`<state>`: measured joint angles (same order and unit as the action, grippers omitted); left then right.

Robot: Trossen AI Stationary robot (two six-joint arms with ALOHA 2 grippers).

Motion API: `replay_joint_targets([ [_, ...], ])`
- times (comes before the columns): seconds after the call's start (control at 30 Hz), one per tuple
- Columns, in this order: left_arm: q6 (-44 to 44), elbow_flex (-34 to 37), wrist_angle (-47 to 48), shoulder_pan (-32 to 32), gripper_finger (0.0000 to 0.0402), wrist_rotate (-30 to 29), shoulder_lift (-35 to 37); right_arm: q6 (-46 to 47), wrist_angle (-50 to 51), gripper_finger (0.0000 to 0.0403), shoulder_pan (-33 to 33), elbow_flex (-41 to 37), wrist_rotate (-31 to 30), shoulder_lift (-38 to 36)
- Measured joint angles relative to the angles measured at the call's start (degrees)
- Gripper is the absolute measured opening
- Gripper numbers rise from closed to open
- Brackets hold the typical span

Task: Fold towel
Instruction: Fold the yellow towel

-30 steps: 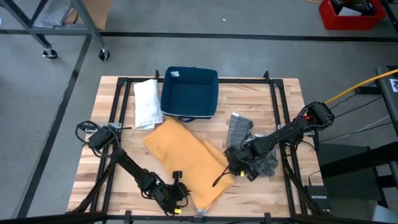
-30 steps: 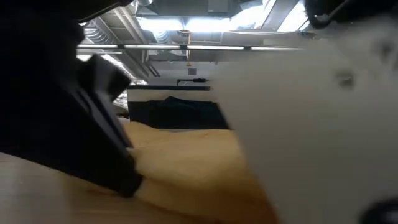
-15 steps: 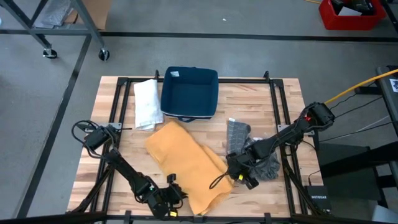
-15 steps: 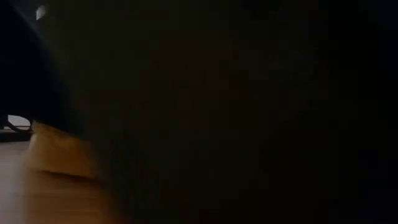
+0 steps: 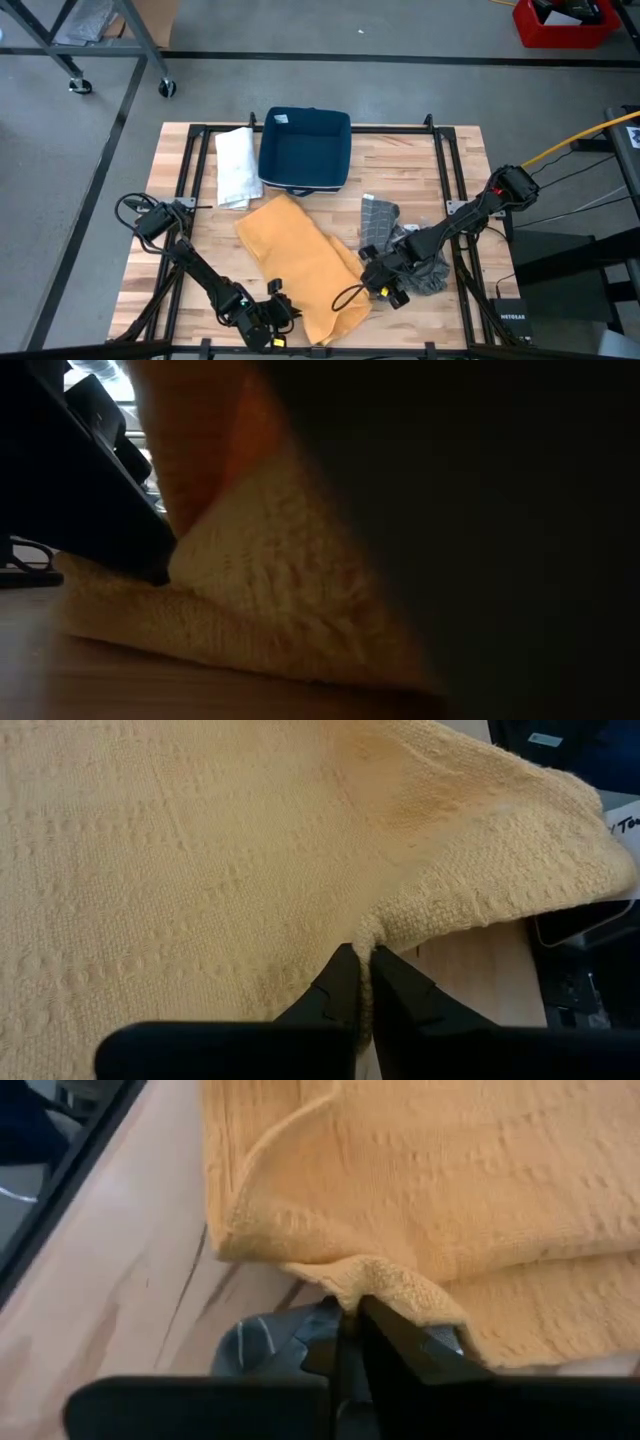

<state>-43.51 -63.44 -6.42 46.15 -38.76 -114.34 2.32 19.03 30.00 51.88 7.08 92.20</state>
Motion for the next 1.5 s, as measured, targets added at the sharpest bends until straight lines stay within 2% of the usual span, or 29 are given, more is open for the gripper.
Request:
replay_joint_targets([
  [0.13, 0.0, 0.0, -0.01, -0.02, 0.0009, 0.0, 0.02, -3.98, 1.4, 0.0067, 0.0, 0.0, 0.94, -0.02],
  [0.4, 0.0, -0.04, 0.0, -0.02, 0.0014, 0.0, 0.02, -4.28, 1.35, 0.0115, 0.05, 0.0, 1.57, -0.04],
  [0.6, 0.0, -0.04, 0.0, -0.02, 0.0014, 0.0, 0.02, -4.32, 1.35, 0.0135, 0.68, 0.0, 5.84, -0.07],
  [0.8, 0.0, -0.07, 0.15, -0.04, 0.0015, -0.01, 0.02, -12.42, 0.73, 0.0138, 4.94, 0.0, 1.7, -0.07],
  [0.93, 0.0, -0.09, 0.33, -0.07, 0.0015, 0.0, 0.02, -19.6, 0.41, 0.0138, 8.45, 0.01, -5.49, -0.07],
  [1.07, 0.0, -0.09, 0.33, -0.07, 0.0015, -0.02, 0.02, -22.25, 0.37, 0.0138, 10.23, 0.02, -11.34, -0.07],
  [1.5, 0.0, -0.09, 0.33, -0.07, 0.0015, -0.02, 0.02, -28.18, -2.96, 0.0138, 10.54, 0.07, -12.08, -0.07],
])
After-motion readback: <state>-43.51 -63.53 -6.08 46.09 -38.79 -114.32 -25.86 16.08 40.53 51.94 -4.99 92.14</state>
